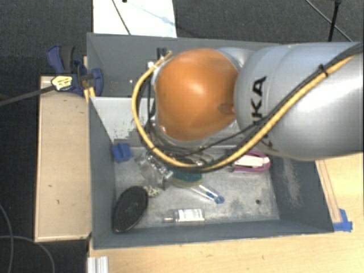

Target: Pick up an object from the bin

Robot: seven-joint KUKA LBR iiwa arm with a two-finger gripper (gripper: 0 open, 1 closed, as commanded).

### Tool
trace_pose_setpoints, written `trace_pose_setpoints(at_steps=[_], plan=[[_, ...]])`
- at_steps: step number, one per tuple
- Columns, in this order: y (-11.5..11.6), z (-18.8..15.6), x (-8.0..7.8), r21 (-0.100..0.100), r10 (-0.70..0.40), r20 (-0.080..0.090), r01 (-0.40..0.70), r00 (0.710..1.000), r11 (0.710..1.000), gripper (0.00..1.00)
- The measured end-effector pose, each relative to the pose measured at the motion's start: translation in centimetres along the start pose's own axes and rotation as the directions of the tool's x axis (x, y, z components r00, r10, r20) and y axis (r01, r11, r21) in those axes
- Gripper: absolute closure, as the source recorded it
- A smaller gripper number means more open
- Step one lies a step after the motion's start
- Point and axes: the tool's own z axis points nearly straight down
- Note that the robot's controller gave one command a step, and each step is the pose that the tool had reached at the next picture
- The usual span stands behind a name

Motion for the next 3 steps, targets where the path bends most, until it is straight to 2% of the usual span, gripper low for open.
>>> trace_pose_setpoints(at_steps=[1, 2, 3], plan=[[0.1, 10.3, -1.1, -0.004, 0.065, -0.016, -0.065, 0.998, 0.998, 1.0], [0.0, 9.9, -1.3, -0.003, 0.067, -0.009, -0.067, 0.998, 0.998, 0.0], [1.0, 18.5, -0.6, -0.008, -0.279, -0.012, 0.279, 0.96, 0.96, 0.0]])
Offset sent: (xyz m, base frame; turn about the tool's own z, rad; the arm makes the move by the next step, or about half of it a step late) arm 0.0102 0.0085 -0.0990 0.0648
